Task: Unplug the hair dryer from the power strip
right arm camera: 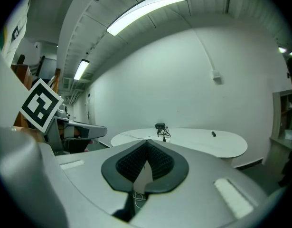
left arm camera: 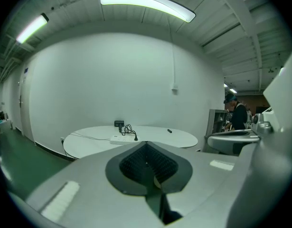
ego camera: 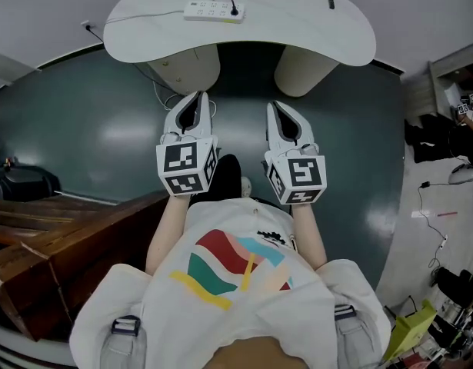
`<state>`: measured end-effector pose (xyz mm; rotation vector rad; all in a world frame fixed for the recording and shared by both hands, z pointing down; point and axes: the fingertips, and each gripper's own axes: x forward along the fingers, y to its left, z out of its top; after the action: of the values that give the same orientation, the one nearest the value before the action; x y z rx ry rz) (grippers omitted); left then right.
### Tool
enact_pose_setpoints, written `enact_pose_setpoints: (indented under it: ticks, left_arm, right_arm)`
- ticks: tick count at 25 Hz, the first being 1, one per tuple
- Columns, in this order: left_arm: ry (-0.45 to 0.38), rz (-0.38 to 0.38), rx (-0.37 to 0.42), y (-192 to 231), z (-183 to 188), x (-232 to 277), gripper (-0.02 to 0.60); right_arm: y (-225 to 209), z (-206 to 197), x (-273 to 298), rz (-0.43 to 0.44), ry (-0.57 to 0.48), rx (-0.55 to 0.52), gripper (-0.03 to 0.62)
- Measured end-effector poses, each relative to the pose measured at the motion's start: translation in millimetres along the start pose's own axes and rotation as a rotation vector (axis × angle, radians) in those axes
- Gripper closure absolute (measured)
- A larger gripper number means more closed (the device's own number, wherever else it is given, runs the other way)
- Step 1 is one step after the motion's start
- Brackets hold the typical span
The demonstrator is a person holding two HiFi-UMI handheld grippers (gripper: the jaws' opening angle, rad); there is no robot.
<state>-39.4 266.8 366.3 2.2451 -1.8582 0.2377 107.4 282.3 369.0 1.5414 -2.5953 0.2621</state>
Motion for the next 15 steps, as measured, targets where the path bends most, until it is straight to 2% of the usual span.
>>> enact_pose_setpoints:
  ticks: [6,11,15]
  left_arm:
    - [0.016,-0.016,-0.014,9,-10,43,0.581]
    - [0.026,-0.045,-0.037,35,-4,115,0.581]
    - [0.039,-0.091,-0.031,52,16,188,0.581]
  right_arm:
    - [-2,-14,35,0.044,0.050,-0.032,0.583]
    - [-19,-12,99,0.031,0.084,-0.066,0.582]
    - [-53,10,163,-0.017,0.096,-0.057,0.582]
